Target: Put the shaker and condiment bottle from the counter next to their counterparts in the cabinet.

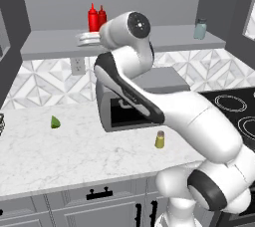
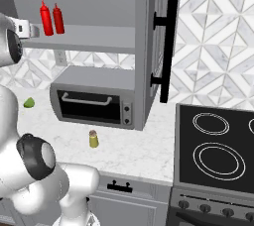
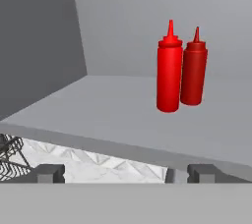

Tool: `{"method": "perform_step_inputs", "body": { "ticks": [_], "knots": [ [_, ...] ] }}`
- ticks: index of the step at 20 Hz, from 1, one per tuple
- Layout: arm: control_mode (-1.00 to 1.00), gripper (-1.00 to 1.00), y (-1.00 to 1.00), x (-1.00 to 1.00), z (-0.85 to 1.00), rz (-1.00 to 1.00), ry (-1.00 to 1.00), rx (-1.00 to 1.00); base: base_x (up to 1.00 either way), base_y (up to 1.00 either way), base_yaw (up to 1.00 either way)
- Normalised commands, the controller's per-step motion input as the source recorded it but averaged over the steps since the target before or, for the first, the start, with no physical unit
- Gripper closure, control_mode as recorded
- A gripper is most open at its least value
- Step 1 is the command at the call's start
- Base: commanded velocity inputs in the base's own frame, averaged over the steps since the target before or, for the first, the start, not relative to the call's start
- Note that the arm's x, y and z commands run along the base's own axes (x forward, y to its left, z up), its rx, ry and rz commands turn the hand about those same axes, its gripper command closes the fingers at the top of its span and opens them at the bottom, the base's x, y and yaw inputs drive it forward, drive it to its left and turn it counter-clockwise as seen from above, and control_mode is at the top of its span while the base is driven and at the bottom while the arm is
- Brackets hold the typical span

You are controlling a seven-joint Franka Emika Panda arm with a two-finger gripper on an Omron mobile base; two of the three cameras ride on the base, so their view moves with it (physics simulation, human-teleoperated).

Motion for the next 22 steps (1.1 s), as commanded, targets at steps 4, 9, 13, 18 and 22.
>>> {"method": "perform_step_inputs", "body": {
  "ticks": [4,9,13,18,22],
  "knots": [
    [-1.00,-1.00,-0.08,-1.00,-0.08,-0.06,-0.06,0.15,0.00,0.00,0.00],
    [-1.00,-1.00,-0.18,-1.00,-0.24,-0.16,-0.07,0.15,0.00,0.00,0.00],
    [-1.00,-1.00,-0.36,-1.00,-0.46,-0.30,-0.09,0.15,0.00,0.00,0.00],
    [-1.00,-1.00,-0.45,-0.99,-0.51,-0.30,-0.11,0.14,0.00,0.00,0.00],
    [-1.00,-1.00,-0.54,-0.85,-0.49,-0.28,-0.03,0.16,0.00,0.00,0.00]
  ]
}}
